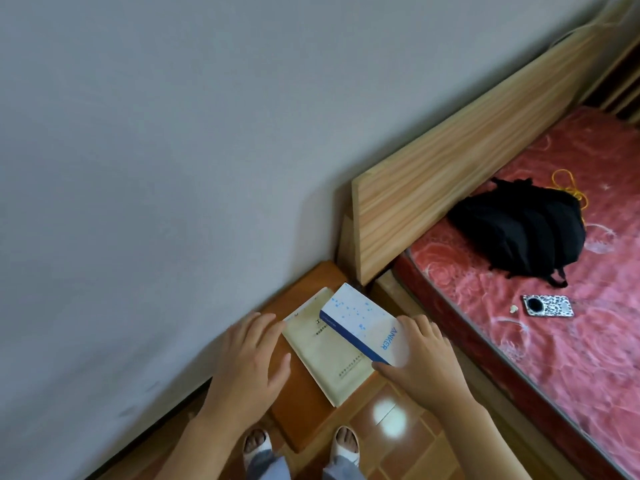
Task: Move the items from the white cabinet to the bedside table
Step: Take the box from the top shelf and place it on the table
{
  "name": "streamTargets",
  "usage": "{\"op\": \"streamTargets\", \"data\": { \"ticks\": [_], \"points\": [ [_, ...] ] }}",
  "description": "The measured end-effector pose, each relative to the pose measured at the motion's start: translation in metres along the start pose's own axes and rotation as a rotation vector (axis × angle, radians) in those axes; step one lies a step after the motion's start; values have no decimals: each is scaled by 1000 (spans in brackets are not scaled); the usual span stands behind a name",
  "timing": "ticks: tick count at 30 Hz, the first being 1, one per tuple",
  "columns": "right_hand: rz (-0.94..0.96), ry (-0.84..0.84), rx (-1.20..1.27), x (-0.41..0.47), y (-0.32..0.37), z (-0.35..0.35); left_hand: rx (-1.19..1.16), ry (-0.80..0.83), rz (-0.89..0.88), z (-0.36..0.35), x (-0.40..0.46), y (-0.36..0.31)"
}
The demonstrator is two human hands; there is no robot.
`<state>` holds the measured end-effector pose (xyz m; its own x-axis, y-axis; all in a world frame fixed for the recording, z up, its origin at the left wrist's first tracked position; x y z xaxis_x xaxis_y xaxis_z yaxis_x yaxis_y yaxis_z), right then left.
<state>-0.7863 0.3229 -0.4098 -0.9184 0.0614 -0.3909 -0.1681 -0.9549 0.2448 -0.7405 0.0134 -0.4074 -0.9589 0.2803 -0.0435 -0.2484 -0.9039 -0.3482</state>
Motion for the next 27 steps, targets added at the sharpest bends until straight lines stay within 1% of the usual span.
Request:
{"op": "streamTargets", "data": {
  "ticks": [3,7,10,21,24,27],
  "points": [
    [-37,48,-14,25,6,-28,-17,48,-8,-22,19,27],
    [-85,70,-8,56,14,-66,-27,111,-46,-60,38,60],
    [-112,93,7,75,18,-100,-55,142,-40,-90,48,80],
    [-188,180,69,100,10,-228,-103,254,-47,-199,51,114],
    [-217,149,83,107,1,-259,-107,296,-70,-227,55,124],
    [-244,100,107,113,-6,-287,-98,289,-77,-249,55,132]
  ]
}}
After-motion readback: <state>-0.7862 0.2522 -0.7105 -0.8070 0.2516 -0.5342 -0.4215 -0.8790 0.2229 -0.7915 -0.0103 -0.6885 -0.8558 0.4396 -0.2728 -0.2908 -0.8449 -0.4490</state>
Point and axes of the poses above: each hand's wrist, its own x-axis towards the middle knuckle, its own z-axis out of the back of the hand, y = z × x, the point moved 1 cm from there along x, towards the middle knuckle, and after that the axes turned 10 degrees about -z, right-handed, at the moved point
